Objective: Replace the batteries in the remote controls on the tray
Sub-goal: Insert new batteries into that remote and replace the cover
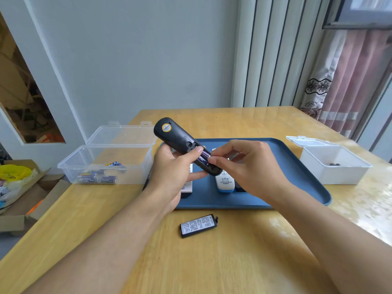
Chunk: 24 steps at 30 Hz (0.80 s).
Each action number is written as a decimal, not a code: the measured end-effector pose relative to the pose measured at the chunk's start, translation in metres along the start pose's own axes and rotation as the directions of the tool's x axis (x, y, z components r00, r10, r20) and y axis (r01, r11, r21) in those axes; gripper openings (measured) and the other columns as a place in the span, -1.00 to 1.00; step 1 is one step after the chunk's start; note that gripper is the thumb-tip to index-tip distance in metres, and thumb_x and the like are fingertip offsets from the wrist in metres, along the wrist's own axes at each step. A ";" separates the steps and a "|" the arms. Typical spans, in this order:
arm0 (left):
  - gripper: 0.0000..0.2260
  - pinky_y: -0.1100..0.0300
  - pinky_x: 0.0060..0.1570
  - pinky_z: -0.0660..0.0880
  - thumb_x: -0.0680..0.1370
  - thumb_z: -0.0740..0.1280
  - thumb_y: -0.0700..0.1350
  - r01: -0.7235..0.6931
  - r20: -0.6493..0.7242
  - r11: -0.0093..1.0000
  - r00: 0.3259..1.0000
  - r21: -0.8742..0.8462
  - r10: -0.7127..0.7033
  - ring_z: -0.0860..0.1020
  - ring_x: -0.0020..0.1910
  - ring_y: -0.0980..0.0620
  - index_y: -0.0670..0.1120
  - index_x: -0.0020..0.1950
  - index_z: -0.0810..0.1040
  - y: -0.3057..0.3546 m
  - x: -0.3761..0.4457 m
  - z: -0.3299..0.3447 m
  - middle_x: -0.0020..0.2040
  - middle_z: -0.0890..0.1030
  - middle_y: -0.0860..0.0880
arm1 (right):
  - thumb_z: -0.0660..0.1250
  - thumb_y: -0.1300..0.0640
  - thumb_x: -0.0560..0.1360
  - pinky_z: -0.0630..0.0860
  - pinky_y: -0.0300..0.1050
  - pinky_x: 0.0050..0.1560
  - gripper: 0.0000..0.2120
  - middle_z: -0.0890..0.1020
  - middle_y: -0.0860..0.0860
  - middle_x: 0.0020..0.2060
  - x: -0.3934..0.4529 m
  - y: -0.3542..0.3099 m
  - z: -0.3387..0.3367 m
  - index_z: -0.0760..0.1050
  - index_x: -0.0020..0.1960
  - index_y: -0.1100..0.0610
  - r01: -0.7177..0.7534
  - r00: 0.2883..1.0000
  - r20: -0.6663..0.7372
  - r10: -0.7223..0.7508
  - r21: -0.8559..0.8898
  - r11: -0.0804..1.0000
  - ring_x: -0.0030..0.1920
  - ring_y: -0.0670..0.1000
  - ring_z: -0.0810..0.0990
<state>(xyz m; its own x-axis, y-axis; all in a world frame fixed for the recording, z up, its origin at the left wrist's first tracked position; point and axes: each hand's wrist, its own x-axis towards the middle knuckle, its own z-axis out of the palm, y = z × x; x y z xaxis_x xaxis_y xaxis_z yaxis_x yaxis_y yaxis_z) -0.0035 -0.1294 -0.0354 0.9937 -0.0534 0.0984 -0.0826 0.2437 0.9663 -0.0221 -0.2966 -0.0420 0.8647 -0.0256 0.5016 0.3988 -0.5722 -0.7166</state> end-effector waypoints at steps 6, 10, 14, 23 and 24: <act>-0.83 0.03 -0.27 0.65 0.57 0.39 -0.29 -0.006 0.031 0.997 1.000 0.071 0.004 0.71 -0.01 -0.12 -0.25 0.15 0.53 0.002 0.002 -0.003 0.08 0.66 -0.26 | 0.51 0.14 0.48 0.60 -0.08 -0.07 -0.79 0.75 -0.01 -0.18 0.003 -0.006 -0.005 0.51 -0.02 0.17 -0.260 0.951 0.237 0.201 0.257 0.931 -0.21 -0.01 0.71; -0.83 0.01 -0.27 0.65 0.59 0.38 -0.29 -0.017 0.085 0.994 0.996 0.105 0.008 0.72 -0.07 -0.06 -0.22 0.16 0.51 0.002 0.001 -0.002 -0.01 0.68 -0.16 | 0.51 0.20 0.47 0.57 0.06 -0.01 -0.76 0.74 0.10 -0.21 0.004 -0.006 -0.008 0.44 -0.05 0.16 -0.324 0.931 0.272 0.244 0.307 0.895 -0.23 0.10 0.66; -0.85 0.03 -0.26 0.65 0.58 0.38 -0.28 -0.022 0.107 0.994 0.994 0.108 0.010 0.72 -0.10 -0.01 -0.20 0.14 0.53 0.001 0.003 -0.004 -0.06 0.70 -0.10 | 0.52 0.22 0.46 0.55 -0.04 -0.10 -0.70 0.74 0.12 -0.22 0.004 -0.008 -0.006 0.37 -0.12 0.14 -0.345 0.928 0.255 0.270 0.320 0.883 -0.25 0.10 0.66; -0.87 0.07 -0.27 0.62 0.65 0.29 -0.19 -0.027 -0.030 0.997 0.999 0.078 0.030 0.69 -0.12 -0.09 -0.20 0.17 0.52 -0.004 0.007 -0.003 -0.04 0.68 -0.20 | 0.57 -0.15 0.33 0.44 -0.24 -0.31 -0.73 0.61 -0.25 -0.33 0.002 -0.015 -0.009 0.56 -0.22 -0.03 -0.050 0.993 0.103 0.058 -0.074 0.996 -0.36 -0.15 0.51; -0.88 0.07 -0.29 0.62 0.66 0.27 -0.17 -0.018 -0.052 0.998 0.998 0.053 0.021 0.70 -0.15 -0.10 -0.17 0.16 0.52 -0.003 0.008 -0.004 -0.08 0.68 -0.19 | 0.58 -0.17 0.31 0.39 -0.29 -0.35 -0.73 0.59 -0.24 -0.34 0.000 -0.020 -0.013 0.58 -0.25 -0.04 0.007 0.986 0.167 0.015 -0.132 0.991 -0.36 -0.14 0.48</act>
<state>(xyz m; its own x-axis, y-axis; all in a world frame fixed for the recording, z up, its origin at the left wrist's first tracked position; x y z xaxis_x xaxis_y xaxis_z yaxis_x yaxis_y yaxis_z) 0.0050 -0.1264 -0.0383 0.9943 0.0017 0.1062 -0.1045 0.1930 0.9756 -0.0337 -0.2952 -0.0211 0.9093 0.1029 0.4033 0.3615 -0.6753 -0.6428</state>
